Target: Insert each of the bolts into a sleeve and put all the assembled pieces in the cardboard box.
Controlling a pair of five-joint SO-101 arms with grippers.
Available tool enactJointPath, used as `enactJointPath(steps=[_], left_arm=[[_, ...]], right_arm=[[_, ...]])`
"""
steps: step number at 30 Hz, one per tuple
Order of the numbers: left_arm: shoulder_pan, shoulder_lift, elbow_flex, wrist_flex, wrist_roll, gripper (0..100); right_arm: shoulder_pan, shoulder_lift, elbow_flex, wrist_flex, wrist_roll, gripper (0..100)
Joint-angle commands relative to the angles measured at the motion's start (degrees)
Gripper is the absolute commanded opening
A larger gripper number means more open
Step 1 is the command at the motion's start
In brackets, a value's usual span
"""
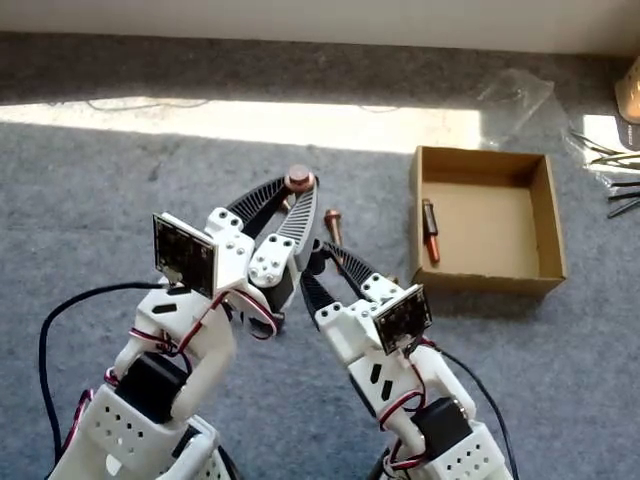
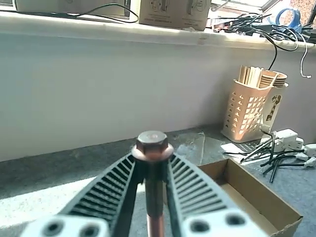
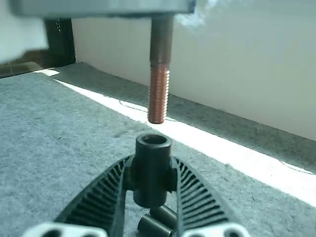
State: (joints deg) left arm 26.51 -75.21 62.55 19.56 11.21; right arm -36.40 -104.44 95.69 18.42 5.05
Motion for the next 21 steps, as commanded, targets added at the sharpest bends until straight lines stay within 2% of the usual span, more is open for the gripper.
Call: enactJointPath(steps=[1,8,12,21], left_arm=[[-0.22,0.66,-3.38,0.09,0.62,1],[0.04,0.31,-3.30,0.18,0.79,1],[-0.04,0.31,-3.30,0.97,4.48,1],[0.04,0.31,-3.30,1.85,4.66,1]], right_arm=[[-0.57,-0.22,6.55,0.22,0.53,0.5],[-0.57,-0.22,6.55,0.22,0.53,0.5],[-0.57,-0.22,6.55,0.22,0.53,0.5],[-0.57,-0.22,6.55,0.22,0.53,0.5]])
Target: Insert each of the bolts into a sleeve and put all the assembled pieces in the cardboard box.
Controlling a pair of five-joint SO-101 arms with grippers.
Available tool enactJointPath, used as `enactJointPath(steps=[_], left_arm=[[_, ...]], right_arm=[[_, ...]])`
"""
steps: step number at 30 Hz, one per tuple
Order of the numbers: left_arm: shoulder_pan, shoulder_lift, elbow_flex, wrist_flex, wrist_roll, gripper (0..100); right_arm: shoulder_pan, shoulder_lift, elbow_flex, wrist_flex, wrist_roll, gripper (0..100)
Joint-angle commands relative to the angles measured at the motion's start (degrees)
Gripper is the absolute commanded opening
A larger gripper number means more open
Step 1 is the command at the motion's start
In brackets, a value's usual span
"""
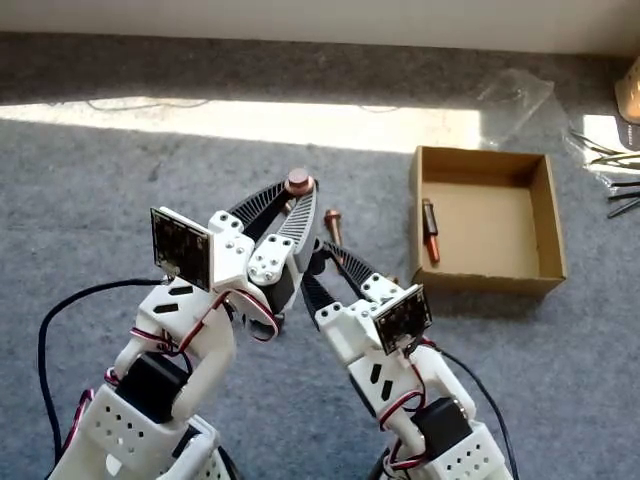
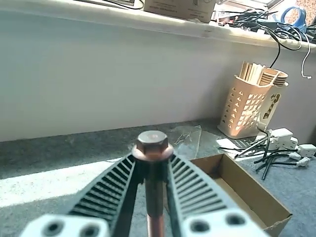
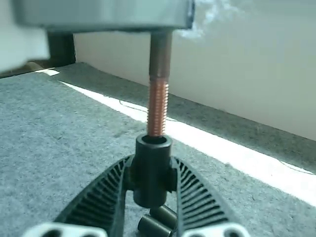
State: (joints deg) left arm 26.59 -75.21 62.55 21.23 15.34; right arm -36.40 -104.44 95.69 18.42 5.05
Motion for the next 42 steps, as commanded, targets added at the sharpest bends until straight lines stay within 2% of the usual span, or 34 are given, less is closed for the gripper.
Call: enactJointPath(steps=[1,7,24,31,42], left_arm=[[-0.04,0.31,-3.30,0.18,0.53,1],[2.59,0.22,-2.51,0.26,0.26,1],[2.59,0.22,0.75,0.35,0.26,1],[2.51,0.22,0.66,7.38,0.35,1],[2.51,0.22,4.18,7.38,0.09,1]], right_arm=[[-0.57,-0.22,6.55,0.22,0.53,0.5],[-0.57,-0.22,6.55,0.22,0.53,0.5],[-0.57,-0.22,6.55,0.22,0.53,0.5],[-0.57,-0.22,6.55,0.22,0.53,0.5],[-0.57,-0.22,6.55,0.22,0.53,0.5]])
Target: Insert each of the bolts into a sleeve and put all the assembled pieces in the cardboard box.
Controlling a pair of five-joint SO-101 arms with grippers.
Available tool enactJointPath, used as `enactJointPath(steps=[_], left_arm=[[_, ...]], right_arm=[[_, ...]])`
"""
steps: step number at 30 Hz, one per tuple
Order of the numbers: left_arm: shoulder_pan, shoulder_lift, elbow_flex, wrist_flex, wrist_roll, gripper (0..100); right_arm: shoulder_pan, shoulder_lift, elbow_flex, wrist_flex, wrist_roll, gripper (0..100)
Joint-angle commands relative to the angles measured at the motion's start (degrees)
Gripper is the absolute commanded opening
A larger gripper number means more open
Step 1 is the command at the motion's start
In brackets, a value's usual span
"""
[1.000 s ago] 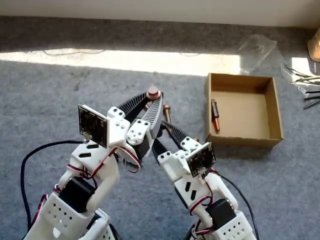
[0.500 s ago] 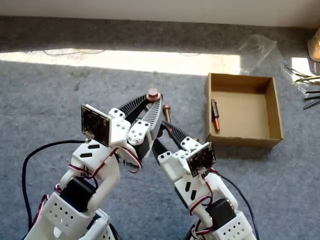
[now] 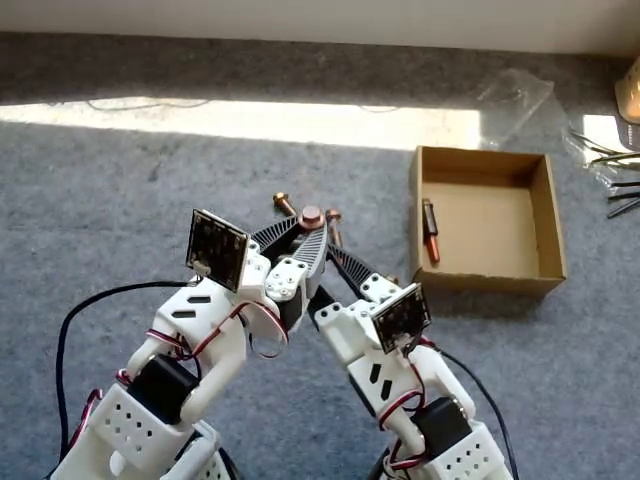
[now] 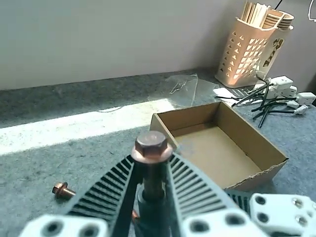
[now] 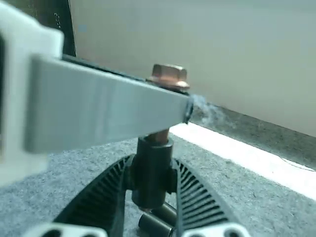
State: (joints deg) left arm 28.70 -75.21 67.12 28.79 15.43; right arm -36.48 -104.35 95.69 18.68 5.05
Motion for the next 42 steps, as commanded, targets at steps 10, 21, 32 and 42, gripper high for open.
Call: enactJointPath(steps=[10,21,32,42], left_arm=[[-5.41,0.22,0.04,0.00,0.09,1],[-5.76,0.22,3.12,-0.18,0.09,1],[-5.85,0.22,2.95,-0.26,0.00,1],[-5.85,0.22,3.47,-0.18,0.00,22]], right_arm=[[-0.48,-0.31,6.37,-0.04,0.53,0.5],[-0.48,-0.31,6.37,-0.04,0.53,0.5],[-0.48,-0.31,6.37,-0.04,0.53,0.5],[-0.48,-0.48,6.37,-0.04,0.53,0.5]])
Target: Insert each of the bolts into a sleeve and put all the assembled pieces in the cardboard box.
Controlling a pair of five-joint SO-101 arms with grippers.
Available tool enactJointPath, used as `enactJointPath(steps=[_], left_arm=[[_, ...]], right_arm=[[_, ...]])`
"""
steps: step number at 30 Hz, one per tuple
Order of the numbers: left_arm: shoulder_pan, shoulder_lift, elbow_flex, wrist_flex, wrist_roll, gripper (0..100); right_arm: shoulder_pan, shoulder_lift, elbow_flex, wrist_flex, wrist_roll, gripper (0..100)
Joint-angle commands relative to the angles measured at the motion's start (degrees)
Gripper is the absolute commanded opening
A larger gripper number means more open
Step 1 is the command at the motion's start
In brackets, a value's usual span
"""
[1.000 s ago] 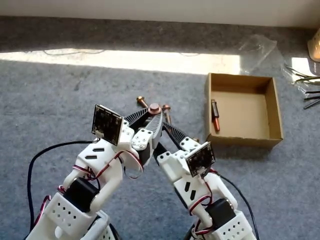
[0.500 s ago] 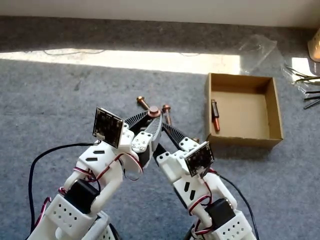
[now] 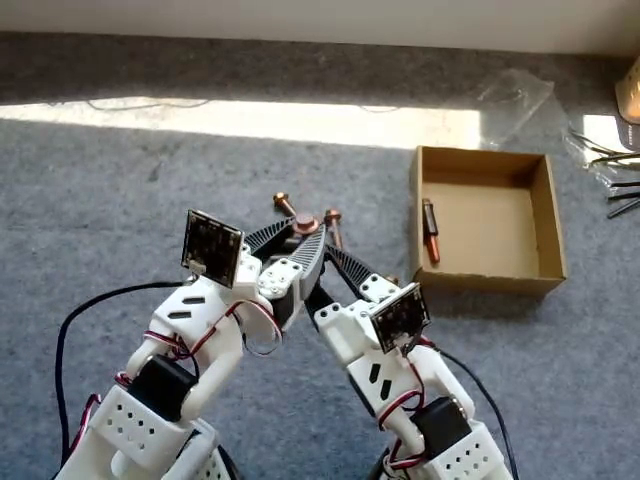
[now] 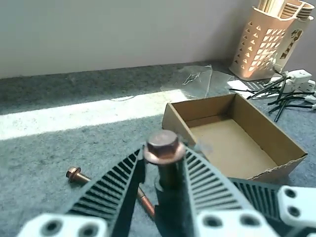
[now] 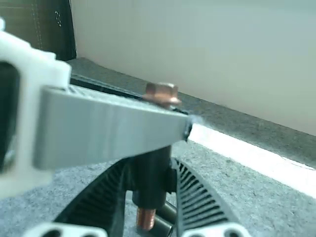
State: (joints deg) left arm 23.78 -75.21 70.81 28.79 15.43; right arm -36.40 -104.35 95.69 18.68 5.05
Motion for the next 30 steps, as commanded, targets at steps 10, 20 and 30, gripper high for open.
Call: enactJointPath(steps=[10,20,30], left_arm=[[-0.84,0.22,-0.84,-0.26,0.00,27],[-1.10,0.13,-2.77,-4.84,0.00,27],[-1.27,-15.16,-7.78,4.92,-13.63,26]], right_arm=[[-0.57,-0.57,6.29,-0.04,0.62,0.5],[-0.57,-0.57,6.29,-0.04,0.62,0.5],[-0.57,-0.57,6.29,-0.04,0.62,0.5]])
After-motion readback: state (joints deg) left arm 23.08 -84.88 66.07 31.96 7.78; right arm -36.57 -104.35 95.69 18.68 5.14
